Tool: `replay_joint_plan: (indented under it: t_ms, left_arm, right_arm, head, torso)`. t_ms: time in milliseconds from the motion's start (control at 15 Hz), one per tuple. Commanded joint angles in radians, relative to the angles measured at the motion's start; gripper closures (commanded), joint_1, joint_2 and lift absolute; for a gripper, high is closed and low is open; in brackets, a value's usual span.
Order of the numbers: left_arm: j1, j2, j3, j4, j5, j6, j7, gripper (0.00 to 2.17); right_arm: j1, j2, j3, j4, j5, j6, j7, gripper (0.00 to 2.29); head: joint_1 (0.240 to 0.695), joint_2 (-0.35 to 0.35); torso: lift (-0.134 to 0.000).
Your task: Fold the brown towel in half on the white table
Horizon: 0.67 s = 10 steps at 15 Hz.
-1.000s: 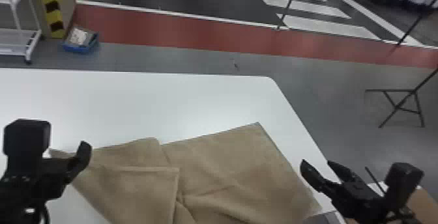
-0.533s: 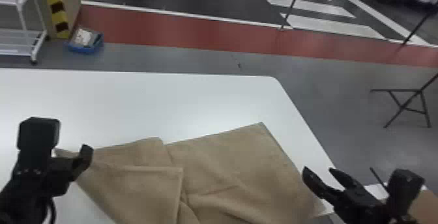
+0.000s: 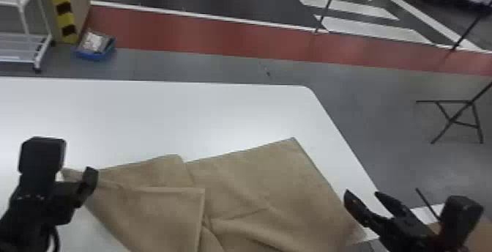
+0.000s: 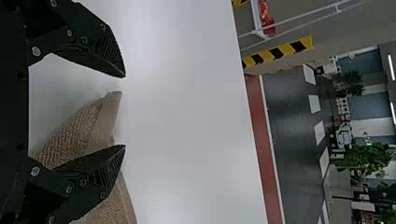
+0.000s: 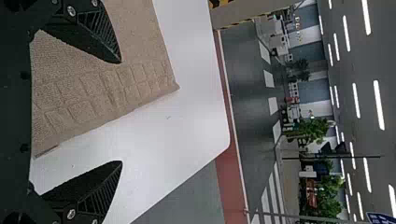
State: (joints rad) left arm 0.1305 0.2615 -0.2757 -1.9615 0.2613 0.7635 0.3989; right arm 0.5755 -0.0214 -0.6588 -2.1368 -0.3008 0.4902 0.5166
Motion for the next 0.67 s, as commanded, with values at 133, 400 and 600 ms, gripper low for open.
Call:
replay_joint_plan:
  t_ms: [133,400,600]
  left_arm:
    - [0.006,-0.001,-0.01,0.0,-0.043,0.0,0.0,0.43]
    - [0.003,-0.002,-0.01,-0.002,-0.043,0.006,0.0,0.55]
    - [0.005,0.001,-0.01,-0.005,-0.043,0.027,0.0,0.55]
  right_arm:
    - [0.0,0.003,0.001,0.001,0.0,0.0,-0.001,0.12]
    - [0.001,0.003,-0.001,0.0,-0.003,0.0,-0.001,0.12]
    - [0.001,0.003,-0.001,0.0,-0.005,0.0,-0.003,0.12]
  head:
    - [0.695,-0.315]
    - [0.695,-0.315]
    - [0.695,-0.316]
  torso:
    - [-0.123]
    - [-0.123]
    - [-0.123]
